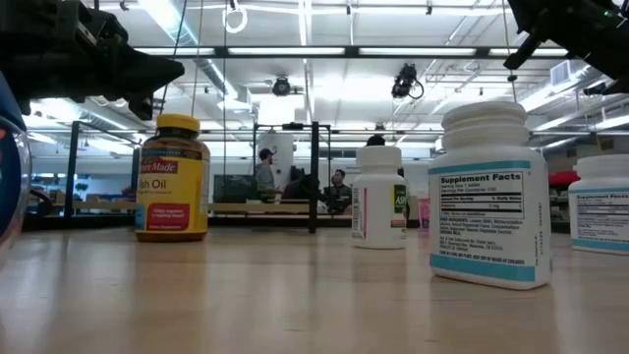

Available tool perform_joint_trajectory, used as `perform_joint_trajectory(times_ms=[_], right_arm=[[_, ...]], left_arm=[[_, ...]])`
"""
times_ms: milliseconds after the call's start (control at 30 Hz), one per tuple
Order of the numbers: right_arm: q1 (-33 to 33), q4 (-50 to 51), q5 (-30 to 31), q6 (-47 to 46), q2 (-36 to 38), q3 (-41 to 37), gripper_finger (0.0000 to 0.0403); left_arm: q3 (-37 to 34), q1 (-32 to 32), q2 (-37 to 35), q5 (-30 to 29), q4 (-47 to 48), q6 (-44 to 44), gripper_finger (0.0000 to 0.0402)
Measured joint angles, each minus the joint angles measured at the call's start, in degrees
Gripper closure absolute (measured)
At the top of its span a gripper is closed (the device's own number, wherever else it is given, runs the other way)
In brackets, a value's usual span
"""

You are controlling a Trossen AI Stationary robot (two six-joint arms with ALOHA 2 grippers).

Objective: Pick and place medicine bottles onto shelf by color

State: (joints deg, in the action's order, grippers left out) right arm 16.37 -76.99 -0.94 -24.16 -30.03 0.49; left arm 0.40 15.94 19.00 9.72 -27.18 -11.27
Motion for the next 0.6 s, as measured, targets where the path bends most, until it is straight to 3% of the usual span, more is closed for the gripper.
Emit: perform_joint_trajectory(times_ms=[600], right_arm=[[0.0, 0.0, 0.0, 0.0, 0.0, 0.0, 0.0397]], left_arm=[[0.0, 0.0, 0.0, 0.0, 0.0, 0.0, 0.0372]])
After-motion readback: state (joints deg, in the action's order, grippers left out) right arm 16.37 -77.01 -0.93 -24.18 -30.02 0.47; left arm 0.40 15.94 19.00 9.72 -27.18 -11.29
